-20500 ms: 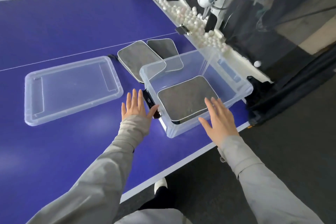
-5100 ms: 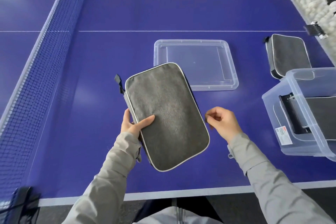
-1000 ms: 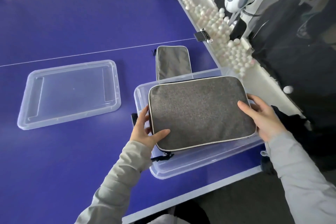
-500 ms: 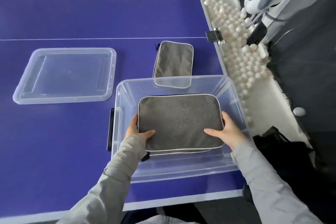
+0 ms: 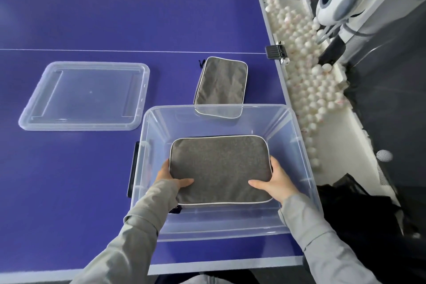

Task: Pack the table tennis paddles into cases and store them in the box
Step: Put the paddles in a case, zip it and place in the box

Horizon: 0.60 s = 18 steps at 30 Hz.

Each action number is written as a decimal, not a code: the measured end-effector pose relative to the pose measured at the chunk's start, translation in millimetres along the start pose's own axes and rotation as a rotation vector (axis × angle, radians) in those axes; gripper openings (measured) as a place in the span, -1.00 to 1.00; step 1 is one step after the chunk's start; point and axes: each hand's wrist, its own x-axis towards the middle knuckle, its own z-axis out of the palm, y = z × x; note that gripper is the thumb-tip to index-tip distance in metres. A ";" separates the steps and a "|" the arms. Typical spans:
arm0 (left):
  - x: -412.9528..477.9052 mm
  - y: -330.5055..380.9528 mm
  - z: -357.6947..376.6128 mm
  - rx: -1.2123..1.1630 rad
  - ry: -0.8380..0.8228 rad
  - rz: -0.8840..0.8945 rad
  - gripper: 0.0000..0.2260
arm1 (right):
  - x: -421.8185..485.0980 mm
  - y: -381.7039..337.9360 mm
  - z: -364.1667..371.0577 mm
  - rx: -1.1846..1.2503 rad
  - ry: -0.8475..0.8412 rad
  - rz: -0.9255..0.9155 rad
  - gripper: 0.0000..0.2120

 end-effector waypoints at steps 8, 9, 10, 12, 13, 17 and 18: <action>-5.1 8.1 3.4 0.200 -0.014 -0.048 -0.19 | -4.7 -6.7 1.9 -0.128 -0.011 -0.012 -0.23; -5.2 7.9 3.4 0.207 -0.013 -0.047 -0.19 | -5.0 -7.7 2.6 -0.144 -0.011 -0.010 -0.24; -5.2 7.6 3.2 0.212 -0.011 -0.047 -0.18 | -5.0 -8.6 3.3 -0.160 -0.010 -0.007 -0.24; -6.2 7.5 3.2 0.204 -0.009 -0.059 -0.16 | -4.8 -9.9 4.4 -0.183 -0.006 0.002 -0.24; -6.8 7.9 3.0 0.191 -0.007 -0.066 -0.15 | -4.8 -10.2 4.4 -0.188 -0.003 0.008 -0.24; -7.3 8.7 1.6 0.188 0.010 -0.043 -0.15 | -7.1 -10.7 1.4 -0.167 -0.001 0.032 -0.21; -7.9 9.2 1.2 0.185 0.014 -0.034 -0.16 | -8.2 -11.1 0.1 -0.163 -0.002 0.034 -0.19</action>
